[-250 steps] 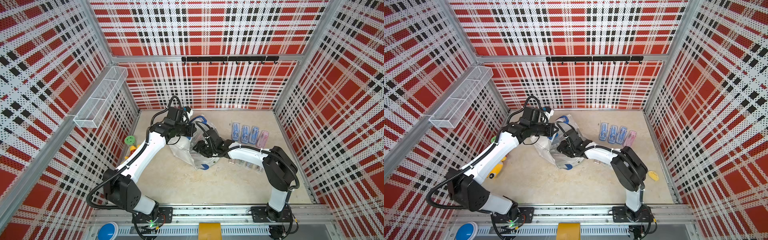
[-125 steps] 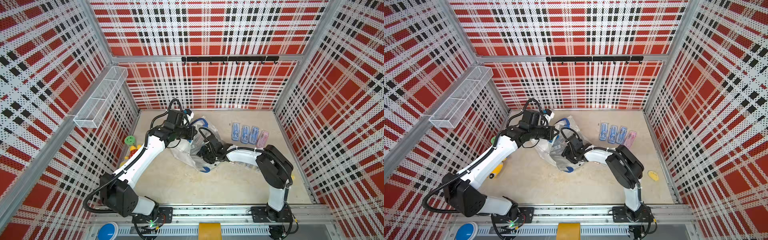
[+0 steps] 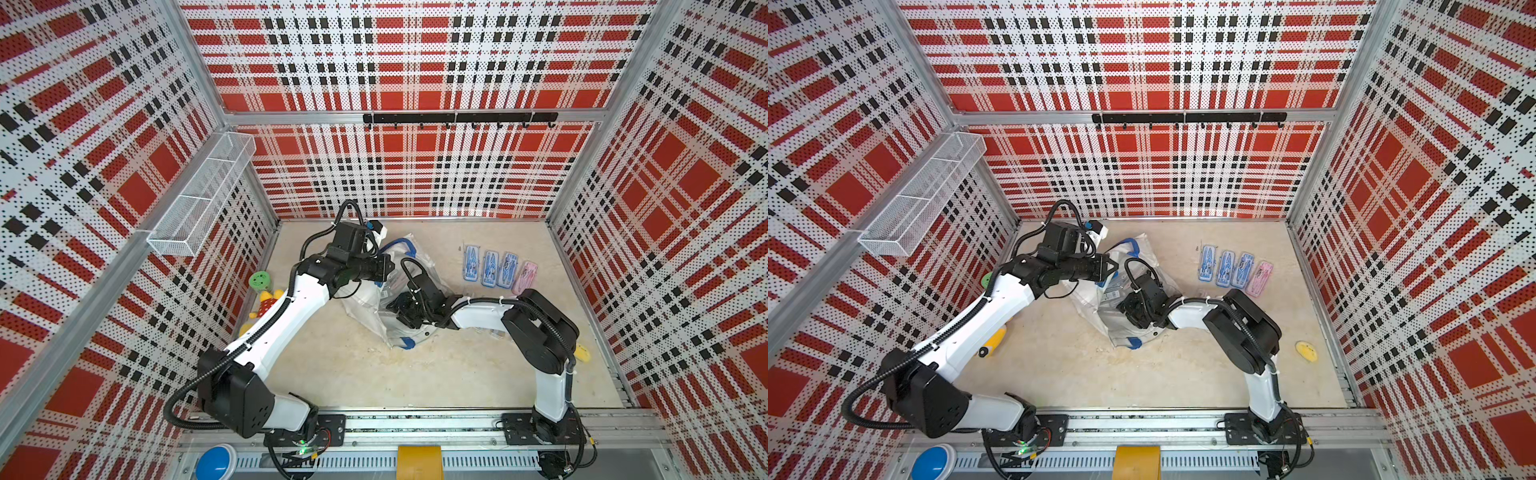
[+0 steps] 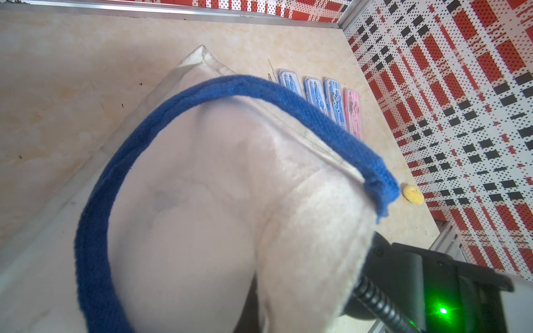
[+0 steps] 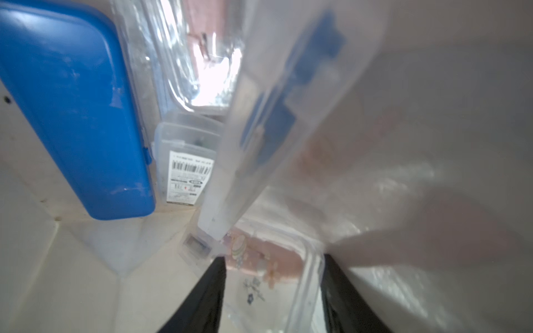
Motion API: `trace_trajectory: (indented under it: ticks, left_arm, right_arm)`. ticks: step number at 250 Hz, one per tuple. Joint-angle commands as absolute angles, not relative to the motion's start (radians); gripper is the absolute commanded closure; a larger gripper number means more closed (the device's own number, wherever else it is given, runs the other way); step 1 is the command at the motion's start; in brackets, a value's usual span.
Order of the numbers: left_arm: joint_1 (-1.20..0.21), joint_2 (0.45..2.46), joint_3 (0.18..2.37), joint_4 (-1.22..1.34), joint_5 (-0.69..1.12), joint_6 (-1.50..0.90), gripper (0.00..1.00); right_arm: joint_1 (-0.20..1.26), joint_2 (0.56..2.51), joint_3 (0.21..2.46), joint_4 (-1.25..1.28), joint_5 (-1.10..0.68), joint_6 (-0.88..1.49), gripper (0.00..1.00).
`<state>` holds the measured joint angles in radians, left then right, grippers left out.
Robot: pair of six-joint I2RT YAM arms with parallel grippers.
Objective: Take out the compass set from the canvas bag
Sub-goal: Pick up the compass set from the canvas bag.
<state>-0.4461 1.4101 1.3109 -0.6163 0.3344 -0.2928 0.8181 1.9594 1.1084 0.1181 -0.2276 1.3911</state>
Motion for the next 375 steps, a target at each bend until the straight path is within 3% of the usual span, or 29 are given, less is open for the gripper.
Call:
trace_trajectory:
  ticks: [1, 109, 175, 269, 375]
  left_arm:
    - [-0.455, 1.362, 1.302, -0.577, 0.35, -0.316, 1.0]
    - [-0.454, 1.359, 1.309, -0.578, 0.34, -0.337, 1.0]
    - [-0.399, 1.431, 1.38, -0.618, 0.351, -0.395, 1.0]
    - [-0.31, 1.474, 1.407, -0.605, 0.36, -0.419, 1.0]
    - [-0.209, 1.462, 1.374, -0.588, 0.388, -0.416, 1.0]
  right_arm:
    - [0.825, 1.974, 1.112, 0.225, -0.237, 1.427, 0.53]
    - [0.819, 1.97, 1.131, 0.249, -0.25, 1.413, 0.74]
    - [0.819, 1.85, 1.064, 0.224, -0.274, 1.38, 0.82]
    - [0.765, 1.515, 1.01, -0.123, -0.197, 1.147, 0.83]
    - [0.534, 1.247, 1.036, -0.36, -0.244, 1.0, 0.86]
